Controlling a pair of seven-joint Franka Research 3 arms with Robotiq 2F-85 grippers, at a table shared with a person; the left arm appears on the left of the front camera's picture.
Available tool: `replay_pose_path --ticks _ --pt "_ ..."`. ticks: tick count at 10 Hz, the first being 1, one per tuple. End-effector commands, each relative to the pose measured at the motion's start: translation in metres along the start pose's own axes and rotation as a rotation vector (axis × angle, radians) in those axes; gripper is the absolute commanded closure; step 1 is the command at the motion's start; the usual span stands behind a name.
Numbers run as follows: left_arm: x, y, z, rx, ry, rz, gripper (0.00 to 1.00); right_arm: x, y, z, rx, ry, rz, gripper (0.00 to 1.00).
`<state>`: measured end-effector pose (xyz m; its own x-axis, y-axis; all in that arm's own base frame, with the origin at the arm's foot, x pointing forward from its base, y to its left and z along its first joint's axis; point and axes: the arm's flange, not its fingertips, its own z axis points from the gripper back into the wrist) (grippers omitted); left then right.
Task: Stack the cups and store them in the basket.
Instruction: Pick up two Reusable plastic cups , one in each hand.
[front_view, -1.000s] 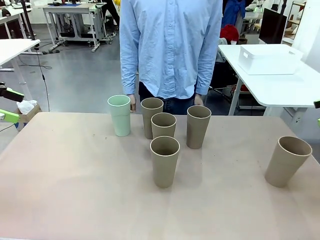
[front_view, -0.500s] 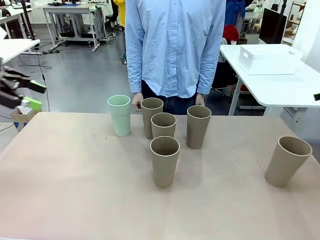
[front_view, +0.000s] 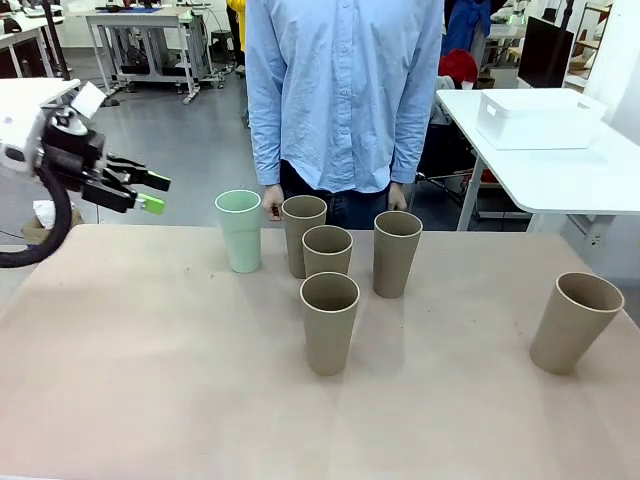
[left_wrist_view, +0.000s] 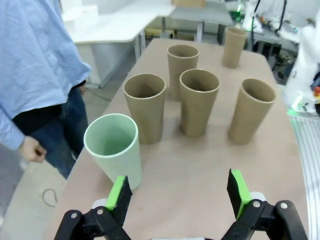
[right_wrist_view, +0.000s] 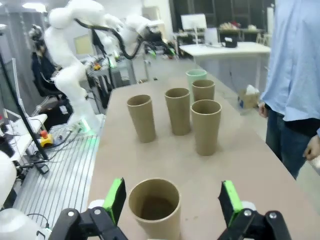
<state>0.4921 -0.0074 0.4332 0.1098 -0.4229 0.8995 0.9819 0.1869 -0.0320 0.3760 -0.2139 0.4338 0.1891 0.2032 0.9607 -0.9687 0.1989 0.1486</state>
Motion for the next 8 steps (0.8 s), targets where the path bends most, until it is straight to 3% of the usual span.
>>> replay_pose_path --ticks 1,3,4,5,6,8 --pt "-0.023 0.016 -0.016 -0.009 -0.075 -0.089 0.00 -0.023 -0.007 0.016 0.036 -0.060 0.036 0.00" --pt "-0.047 0.034 -0.025 -0.065 -0.148 -0.124 0.00 -0.051 -0.003 0.019 0.060 -0.101 0.058 0.00" --pt "-0.054 0.041 -0.024 -0.102 -0.192 -0.093 0.00 -0.064 -0.004 0.017 0.072 -0.125 0.074 0.00" --pt "-0.052 0.036 -0.022 -0.199 -0.150 0.005 0.00 -0.064 -0.003 0.009 0.148 -0.104 0.068 0.00" --pt "-0.053 0.028 -0.029 -0.063 -0.129 -0.096 0.00 -0.061 0.003 0.013 0.047 -0.103 0.030 0.00" --pt "-0.053 0.028 -0.029 -0.063 -0.129 -0.096 0.00 -0.061 0.003 0.013 0.047 -0.103 0.030 0.00"
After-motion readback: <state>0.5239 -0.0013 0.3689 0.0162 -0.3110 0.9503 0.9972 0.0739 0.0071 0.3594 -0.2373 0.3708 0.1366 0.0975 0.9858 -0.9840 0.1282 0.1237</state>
